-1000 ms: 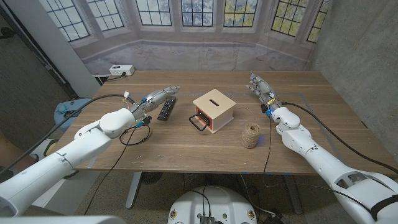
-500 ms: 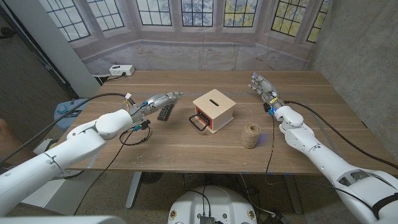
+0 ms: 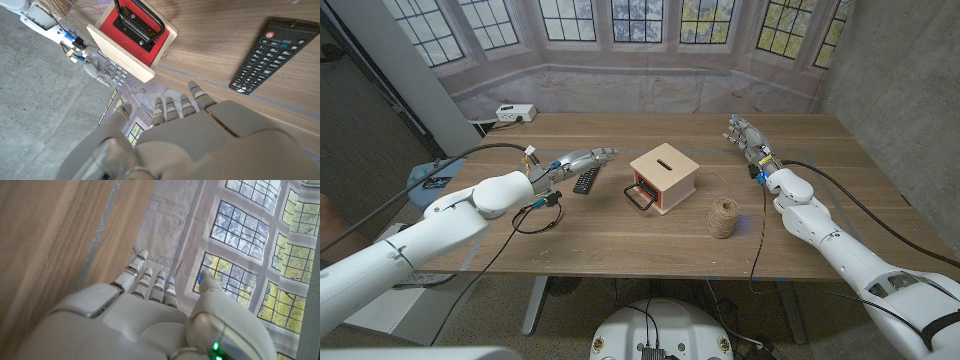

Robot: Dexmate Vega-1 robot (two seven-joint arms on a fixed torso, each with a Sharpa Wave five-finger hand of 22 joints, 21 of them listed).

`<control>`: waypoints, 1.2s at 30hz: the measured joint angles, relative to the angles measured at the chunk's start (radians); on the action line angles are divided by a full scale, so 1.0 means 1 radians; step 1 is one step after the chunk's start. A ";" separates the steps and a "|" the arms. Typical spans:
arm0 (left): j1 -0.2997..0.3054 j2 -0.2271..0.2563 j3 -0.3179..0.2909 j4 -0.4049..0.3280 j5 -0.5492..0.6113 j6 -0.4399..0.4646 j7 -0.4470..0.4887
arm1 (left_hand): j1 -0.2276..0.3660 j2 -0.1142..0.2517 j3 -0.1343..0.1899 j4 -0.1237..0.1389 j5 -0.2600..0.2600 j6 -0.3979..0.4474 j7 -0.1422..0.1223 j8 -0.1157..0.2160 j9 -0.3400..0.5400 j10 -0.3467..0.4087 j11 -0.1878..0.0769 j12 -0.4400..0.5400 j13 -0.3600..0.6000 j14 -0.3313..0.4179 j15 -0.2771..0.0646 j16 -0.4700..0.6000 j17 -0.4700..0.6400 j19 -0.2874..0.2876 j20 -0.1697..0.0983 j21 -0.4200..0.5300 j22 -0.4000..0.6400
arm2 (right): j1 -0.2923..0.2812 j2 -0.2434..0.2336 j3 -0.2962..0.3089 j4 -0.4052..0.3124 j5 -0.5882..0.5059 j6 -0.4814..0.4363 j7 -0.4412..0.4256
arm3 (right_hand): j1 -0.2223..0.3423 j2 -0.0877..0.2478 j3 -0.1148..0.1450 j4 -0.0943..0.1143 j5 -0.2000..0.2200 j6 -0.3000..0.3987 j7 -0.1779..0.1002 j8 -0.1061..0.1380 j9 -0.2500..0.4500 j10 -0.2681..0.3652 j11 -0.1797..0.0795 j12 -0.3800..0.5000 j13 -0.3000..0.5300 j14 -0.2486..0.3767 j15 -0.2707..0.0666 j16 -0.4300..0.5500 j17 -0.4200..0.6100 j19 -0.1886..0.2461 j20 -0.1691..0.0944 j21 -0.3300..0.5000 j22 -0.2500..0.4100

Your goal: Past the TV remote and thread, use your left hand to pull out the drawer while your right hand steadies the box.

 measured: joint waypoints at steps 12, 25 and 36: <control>-0.027 0.034 0.015 -0.032 0.026 0.012 -0.038 | 0.000 0.000 0.000 0.000 0.004 0.024 -0.015 0.002 0.000 0.025 -0.011 0.008 0.000 0.000 0.006 0.000 -0.003 -0.003 0.003 -0.006 0.000 | 0.003 -0.013 0.003 -0.002 -0.011 0.004 0.005 | 0.005 0.005 0.000 0.000 0.000 0.000 0.000 0.000 0.000 0.000 0.000 0.000 0.000 0.000 0.000 0.000 0.000 0.000 0.000 0.000 0.000; 0.011 0.094 -0.015 -0.077 0.048 0.014 -0.070 | -0.010 0.000 0.000 0.000 0.004 0.080 -0.030 0.012 0.000 0.090 -0.018 0.023 0.000 0.024 -0.017 0.000 -0.003 -0.003 0.003 -0.006 0.000 | 0.037 -0.021 0.002 0.018 -0.025 0.012 0.008 | 0.005 0.005 -0.002 -0.003 0.000 0.005 0.006 0.000 0.000 0.002 0.009 0.000 0.000 0.000 0.000 0.000 0.000 0.000 0.000 0.000 0.000; 0.046 0.131 -0.044 -0.099 0.067 -0.013 -0.067 | -0.010 0.000 0.004 0.004 0.004 0.129 -0.045 0.018 0.000 0.134 -0.031 0.037 0.000 0.043 -0.026 0.008 -0.003 -0.003 0.003 -0.006 0.000 | 0.038 -0.025 0.000 0.014 -0.033 0.013 0.002 | 0.005 0.005 0.000 -0.005 0.000 0.005 0.005 0.000 0.000 0.007 0.014 0.000 0.000 0.000 0.000 0.000 0.000 0.000 0.000 0.000 0.000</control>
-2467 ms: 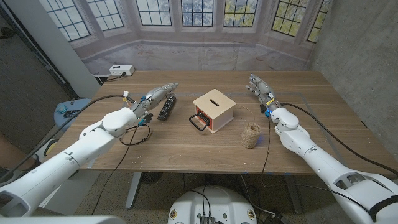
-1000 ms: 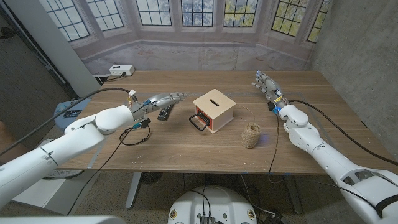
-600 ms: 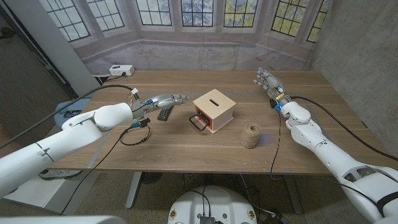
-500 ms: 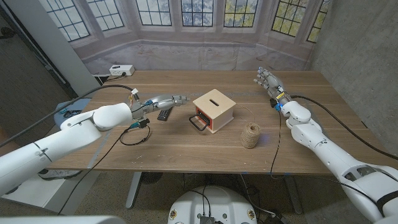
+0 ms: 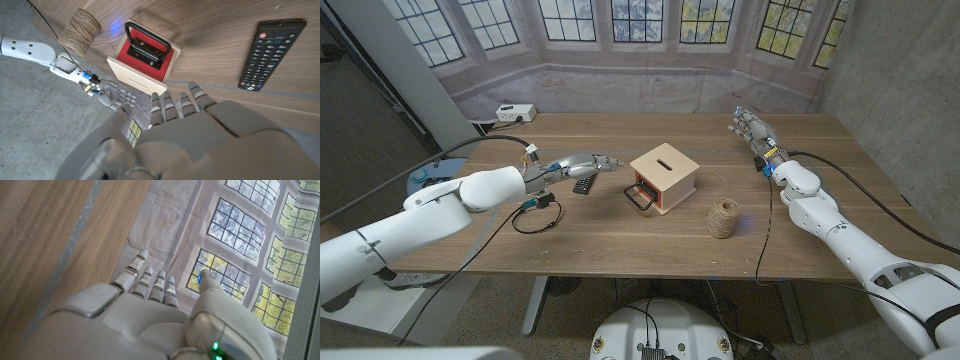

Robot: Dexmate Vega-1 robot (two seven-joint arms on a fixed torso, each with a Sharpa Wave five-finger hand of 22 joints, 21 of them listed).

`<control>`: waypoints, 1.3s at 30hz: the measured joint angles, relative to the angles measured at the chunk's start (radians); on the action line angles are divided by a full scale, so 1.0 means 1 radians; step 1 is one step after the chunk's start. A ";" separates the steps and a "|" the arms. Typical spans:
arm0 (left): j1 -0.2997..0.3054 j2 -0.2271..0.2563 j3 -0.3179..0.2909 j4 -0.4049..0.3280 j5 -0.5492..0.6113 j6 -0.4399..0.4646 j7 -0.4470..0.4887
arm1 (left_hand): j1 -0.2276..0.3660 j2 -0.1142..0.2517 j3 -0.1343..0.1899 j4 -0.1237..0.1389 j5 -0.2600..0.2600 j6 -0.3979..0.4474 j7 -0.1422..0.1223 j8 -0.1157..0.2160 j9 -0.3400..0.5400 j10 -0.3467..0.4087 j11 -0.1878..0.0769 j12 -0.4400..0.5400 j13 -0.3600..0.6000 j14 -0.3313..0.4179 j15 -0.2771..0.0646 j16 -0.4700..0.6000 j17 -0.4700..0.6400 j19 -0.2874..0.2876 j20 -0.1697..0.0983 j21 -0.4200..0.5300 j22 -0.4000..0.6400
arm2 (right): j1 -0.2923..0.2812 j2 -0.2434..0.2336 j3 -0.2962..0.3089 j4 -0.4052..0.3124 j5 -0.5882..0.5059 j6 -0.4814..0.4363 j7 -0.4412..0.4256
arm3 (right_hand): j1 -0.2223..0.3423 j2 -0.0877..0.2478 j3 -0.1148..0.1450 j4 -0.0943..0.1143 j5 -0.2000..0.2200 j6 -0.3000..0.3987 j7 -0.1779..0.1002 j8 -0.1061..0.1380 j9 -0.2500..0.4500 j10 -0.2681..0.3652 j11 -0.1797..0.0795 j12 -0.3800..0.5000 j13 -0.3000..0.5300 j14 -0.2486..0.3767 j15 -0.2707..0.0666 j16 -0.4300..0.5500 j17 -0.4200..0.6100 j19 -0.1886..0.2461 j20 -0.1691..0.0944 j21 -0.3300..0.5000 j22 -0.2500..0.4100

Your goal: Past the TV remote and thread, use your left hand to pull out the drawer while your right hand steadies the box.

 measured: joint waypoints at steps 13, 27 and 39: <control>-0.045 -0.001 0.021 -0.005 0.070 -0.018 -0.050 | -0.003 -0.003 0.008 -0.008 0.000 0.086 -0.023 0.009 0.000 0.094 -0.019 0.019 0.000 0.050 -0.022 0.000 -0.005 0.000 -0.007 0.000 -0.001 | -0.016 -0.014 0.004 -0.018 -0.006 -0.004 -0.018 | 0.009 0.001 0.000 0.000 0.000 0.000 0.000 0.000 0.000 0.000 0.000 0.000 0.000 0.000 0.000 0.000 0.000 0.000 0.000 0.000 0.000; -0.117 -0.016 0.069 -0.013 0.166 -0.019 -0.118 | -0.013 -0.013 0.008 -0.008 0.000 0.130 -0.027 0.015 0.000 0.136 -0.027 0.023 0.000 0.084 -0.038 0.008 -0.002 -0.005 -0.013 -0.004 -0.003 | -0.034 -0.039 -0.003 -0.052 -0.047 -0.021 -0.059 | 0.009 0.001 0.000 0.000 0.000 0.000 0.000 0.000 0.000 0.000 0.000 0.000 0.000 0.000 0.000 0.000 0.000 0.000 0.000 0.000 0.000; -0.150 -0.019 0.096 -0.034 0.307 -0.025 -0.137 | -0.017 -0.017 0.008 -0.008 0.000 0.169 -0.025 0.015 0.000 0.178 -0.031 0.030 0.000 0.089 -0.058 0.008 -0.002 -0.036 -0.043 -0.015 -0.002 | -0.052 -0.042 0.002 -0.061 -0.051 -0.019 -0.081 | 0.009 0.001 0.000 0.000 0.000 0.000 0.000 0.000 0.000 0.000 0.000 0.000 0.000 0.000 0.000 0.000 0.000 0.000 0.000 0.000 0.000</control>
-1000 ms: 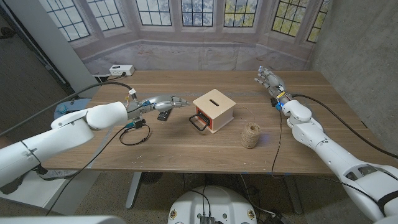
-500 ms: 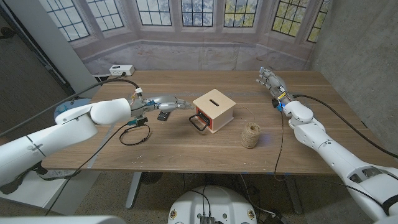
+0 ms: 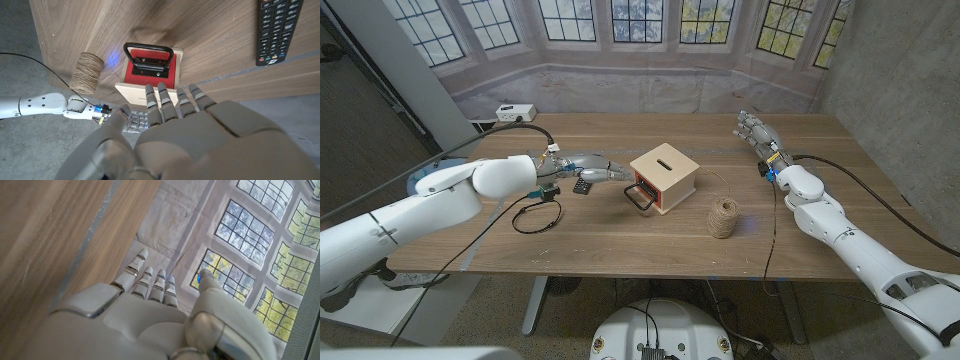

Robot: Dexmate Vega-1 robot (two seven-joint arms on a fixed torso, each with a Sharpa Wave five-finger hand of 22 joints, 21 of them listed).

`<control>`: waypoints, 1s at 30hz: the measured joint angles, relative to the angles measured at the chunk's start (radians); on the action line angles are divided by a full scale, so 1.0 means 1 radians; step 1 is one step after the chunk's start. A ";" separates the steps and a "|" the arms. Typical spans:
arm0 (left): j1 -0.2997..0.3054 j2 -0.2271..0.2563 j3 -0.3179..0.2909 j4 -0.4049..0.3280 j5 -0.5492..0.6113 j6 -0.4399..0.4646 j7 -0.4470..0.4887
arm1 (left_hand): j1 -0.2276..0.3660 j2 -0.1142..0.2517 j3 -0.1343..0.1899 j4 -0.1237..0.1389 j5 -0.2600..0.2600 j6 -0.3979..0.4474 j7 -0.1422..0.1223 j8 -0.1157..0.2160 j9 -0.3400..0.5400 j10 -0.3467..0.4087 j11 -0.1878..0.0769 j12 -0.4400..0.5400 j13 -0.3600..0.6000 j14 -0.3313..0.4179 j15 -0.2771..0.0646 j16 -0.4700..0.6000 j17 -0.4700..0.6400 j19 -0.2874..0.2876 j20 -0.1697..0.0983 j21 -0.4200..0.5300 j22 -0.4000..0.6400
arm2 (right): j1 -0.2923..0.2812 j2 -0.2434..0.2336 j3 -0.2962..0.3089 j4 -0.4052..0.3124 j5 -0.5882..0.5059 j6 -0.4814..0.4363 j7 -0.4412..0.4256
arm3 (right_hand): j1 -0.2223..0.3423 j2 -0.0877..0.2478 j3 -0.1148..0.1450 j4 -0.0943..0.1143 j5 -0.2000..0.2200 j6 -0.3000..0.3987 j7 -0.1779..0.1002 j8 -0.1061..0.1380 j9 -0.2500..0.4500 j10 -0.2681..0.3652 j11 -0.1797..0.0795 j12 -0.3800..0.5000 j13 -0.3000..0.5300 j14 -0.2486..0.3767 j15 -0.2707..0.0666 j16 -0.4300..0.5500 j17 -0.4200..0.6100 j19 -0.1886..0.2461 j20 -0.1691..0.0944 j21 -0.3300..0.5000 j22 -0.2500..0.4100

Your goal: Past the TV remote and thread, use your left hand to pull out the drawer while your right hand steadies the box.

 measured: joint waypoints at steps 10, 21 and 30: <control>-0.024 -0.010 0.015 -0.016 0.088 -0.005 -0.024 | -0.016 -0.008 -0.005 0.005 0.000 0.023 -0.002 0.000 0.000 0.023 -0.001 0.000 0.000 0.023 -0.023 0.000 0.000 -0.002 -0.013 0.000 0.000 | -0.007 -0.001 0.007 0.000 0.003 0.005 -0.008 | 0.000 0.000 0.000 0.000 0.000 0.000 0.000 0.000 0.000 0.000 0.000 0.000 0.000 0.000 0.000 0.000 0.000 0.000 0.000 0.000 0.000; -0.068 -0.030 0.047 -0.048 0.217 0.011 -0.087 | -0.046 -0.012 -0.015 0.024 0.000 0.055 -0.016 -0.006 0.000 0.056 -0.020 -0.005 0.005 0.021 -0.028 -0.007 0.005 -0.065 -0.018 -0.008 0.003 | -0.008 0.000 0.012 0.013 0.007 0.016 -0.010 | 0.000 0.000 -0.003 -0.003 0.000 0.004 0.004 0.000 0.000 0.000 0.000 0.004 0.000 0.000 0.000 0.000 0.000 0.000 0.000 0.000 0.000; -0.103 -0.048 0.064 -0.067 0.304 0.022 -0.139 | -0.068 -0.014 -0.021 0.035 0.000 0.074 -0.016 -0.012 0.000 0.075 -0.021 -0.005 0.005 0.056 -0.044 0.005 0.005 -0.074 -0.023 -0.008 0.003 | -0.009 0.001 0.017 0.022 0.012 0.019 -0.011 | 0.000 0.000 -0.003 -0.003 0.000 0.004 0.004 0.000 0.000 0.000 0.000 0.004 0.000 0.000 0.000 0.000 0.000 0.000 0.000 0.000 0.000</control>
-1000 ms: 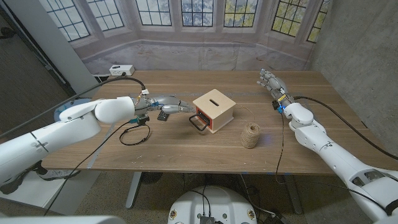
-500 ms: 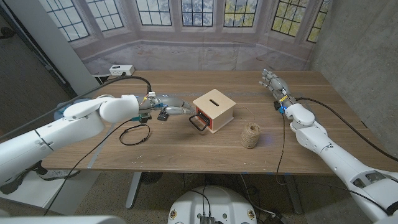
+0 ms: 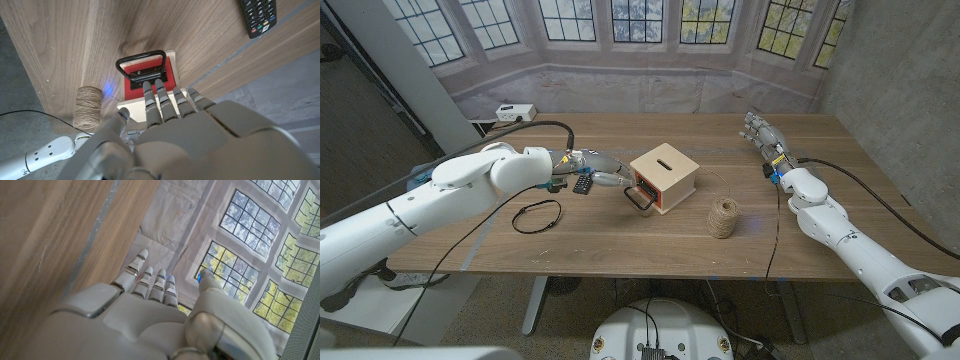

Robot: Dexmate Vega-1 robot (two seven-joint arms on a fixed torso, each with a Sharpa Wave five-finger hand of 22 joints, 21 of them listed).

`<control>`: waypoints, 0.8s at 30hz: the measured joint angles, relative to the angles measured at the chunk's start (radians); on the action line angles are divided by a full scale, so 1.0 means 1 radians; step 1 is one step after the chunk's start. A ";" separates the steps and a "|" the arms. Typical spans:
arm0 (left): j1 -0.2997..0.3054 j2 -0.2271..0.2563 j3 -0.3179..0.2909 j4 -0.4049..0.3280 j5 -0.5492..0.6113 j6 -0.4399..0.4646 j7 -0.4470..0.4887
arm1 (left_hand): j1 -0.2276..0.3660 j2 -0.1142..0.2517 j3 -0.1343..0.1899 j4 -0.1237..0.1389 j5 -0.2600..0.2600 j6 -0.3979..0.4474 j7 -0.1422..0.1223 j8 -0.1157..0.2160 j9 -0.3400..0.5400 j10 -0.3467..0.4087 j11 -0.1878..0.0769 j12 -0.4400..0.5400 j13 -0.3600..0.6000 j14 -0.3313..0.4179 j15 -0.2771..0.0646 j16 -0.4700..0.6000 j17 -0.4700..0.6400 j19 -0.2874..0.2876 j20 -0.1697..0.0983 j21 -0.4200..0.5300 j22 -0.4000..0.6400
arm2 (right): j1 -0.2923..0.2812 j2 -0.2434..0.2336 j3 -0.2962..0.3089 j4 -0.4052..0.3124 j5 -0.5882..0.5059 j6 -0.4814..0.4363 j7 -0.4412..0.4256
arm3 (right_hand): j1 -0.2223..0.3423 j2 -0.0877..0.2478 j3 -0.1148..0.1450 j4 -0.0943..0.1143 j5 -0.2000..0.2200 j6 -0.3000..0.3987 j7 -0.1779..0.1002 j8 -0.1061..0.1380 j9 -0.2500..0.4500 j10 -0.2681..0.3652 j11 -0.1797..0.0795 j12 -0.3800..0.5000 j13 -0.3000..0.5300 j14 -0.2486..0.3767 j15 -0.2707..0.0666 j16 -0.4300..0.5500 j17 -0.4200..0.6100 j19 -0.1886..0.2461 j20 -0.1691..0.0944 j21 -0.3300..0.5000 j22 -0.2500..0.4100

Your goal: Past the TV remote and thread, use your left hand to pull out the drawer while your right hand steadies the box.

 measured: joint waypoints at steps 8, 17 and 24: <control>-0.010 -0.010 0.004 -0.008 0.036 0.011 -0.028 | -0.009 -0.002 0.000 0.008 0.000 0.018 0.004 0.000 0.000 0.021 -0.004 -0.008 0.000 0.050 -0.022 0.009 0.000 0.009 -0.017 0.006 -0.003 | -0.001 0.001 0.002 0.005 0.004 0.001 0.000 | 0.000 0.000 0.000 0.000 0.000 0.000 0.000 0.000 0.000 0.000 0.000 0.000 0.000 0.000 0.000 0.000 0.000 0.000 0.000 0.000 0.000; -0.023 -0.024 0.014 -0.018 0.064 0.034 -0.074 | -0.019 -0.005 0.000 0.008 0.004 0.018 0.004 -0.004 0.000 0.030 -0.002 -0.008 0.000 0.070 -0.032 0.013 0.000 0.013 -0.024 0.014 -0.003 | 0.000 0.004 0.003 0.018 0.008 0.007 0.005 | 0.000 0.000 0.000 0.000 0.000 0.000 0.000 0.000 0.000 0.000 0.000 0.000 0.000 0.000 0.000 0.000 0.000 0.000 0.000 0.000 0.000; -0.037 -0.039 0.029 -0.020 0.077 0.051 -0.109 | -0.023 -0.008 0.000 0.008 0.004 0.021 0.008 -0.008 0.000 0.044 -0.005 -0.008 0.000 0.080 -0.030 0.013 0.000 0.013 -0.024 0.014 -0.003 | 0.005 0.008 0.004 0.032 0.010 0.014 0.009 | 0.000 0.000 0.000 0.000 0.000 0.000 0.000 0.000 0.000 0.000 0.000 0.000 0.000 0.000 0.000 0.000 0.002 0.000 0.000 0.000 0.000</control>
